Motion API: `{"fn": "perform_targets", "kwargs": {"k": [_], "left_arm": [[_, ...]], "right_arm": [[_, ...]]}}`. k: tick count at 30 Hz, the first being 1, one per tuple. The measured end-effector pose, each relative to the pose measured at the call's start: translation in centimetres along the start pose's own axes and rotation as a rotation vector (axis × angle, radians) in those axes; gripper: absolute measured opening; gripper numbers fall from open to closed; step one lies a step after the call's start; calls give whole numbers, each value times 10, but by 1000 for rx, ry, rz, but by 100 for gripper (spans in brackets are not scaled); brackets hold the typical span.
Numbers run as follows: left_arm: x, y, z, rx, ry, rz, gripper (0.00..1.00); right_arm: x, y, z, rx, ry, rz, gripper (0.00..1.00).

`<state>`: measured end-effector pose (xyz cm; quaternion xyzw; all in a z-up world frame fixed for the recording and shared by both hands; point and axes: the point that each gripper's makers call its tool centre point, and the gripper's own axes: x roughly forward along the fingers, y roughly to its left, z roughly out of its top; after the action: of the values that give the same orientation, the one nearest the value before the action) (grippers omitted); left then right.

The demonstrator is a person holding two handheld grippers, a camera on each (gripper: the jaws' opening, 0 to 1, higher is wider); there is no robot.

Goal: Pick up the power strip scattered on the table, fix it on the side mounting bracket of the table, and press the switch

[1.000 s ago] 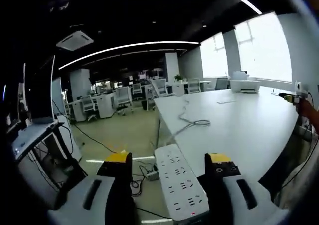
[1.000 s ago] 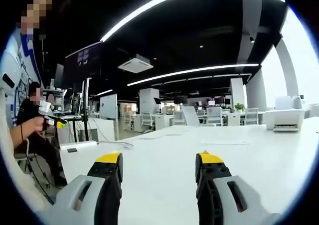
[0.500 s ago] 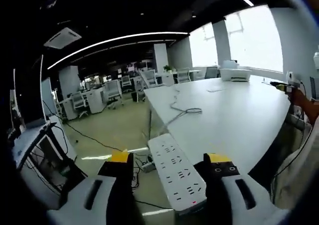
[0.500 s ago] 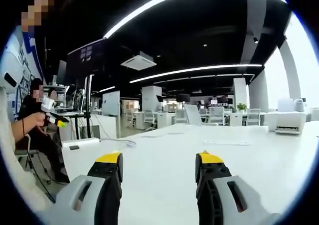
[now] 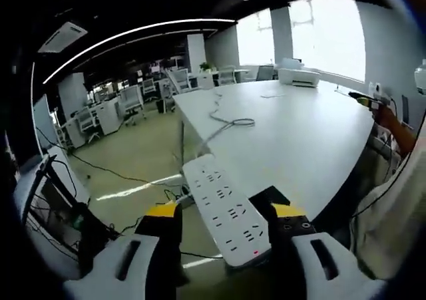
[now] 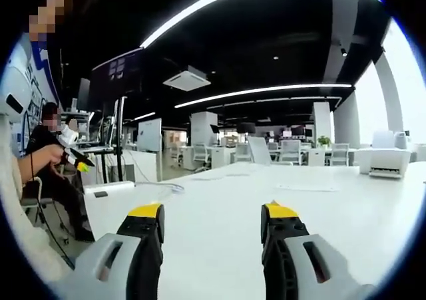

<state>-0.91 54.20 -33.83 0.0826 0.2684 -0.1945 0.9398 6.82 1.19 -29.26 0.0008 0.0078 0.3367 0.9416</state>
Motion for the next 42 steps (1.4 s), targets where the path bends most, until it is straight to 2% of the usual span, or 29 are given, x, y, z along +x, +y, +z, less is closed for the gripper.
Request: {"fn": "perform_targets", "kwargs": {"k": [8,15,25,42], "left_arm": [[9,1,-10,26,74,-37,56],[18,-4,-23,79,150,-85,55],[24,-7,-27,114,177,-113,53],[36,-12,-40,124,268,-177,50]], "right_arm": [[0,1,-2,1,4,0,54],[0,0,-2,0,5,-4,54],[-2,-2,-4,5,7,-14,54],[-3,-2,-10,15,15,-13,53]]}}
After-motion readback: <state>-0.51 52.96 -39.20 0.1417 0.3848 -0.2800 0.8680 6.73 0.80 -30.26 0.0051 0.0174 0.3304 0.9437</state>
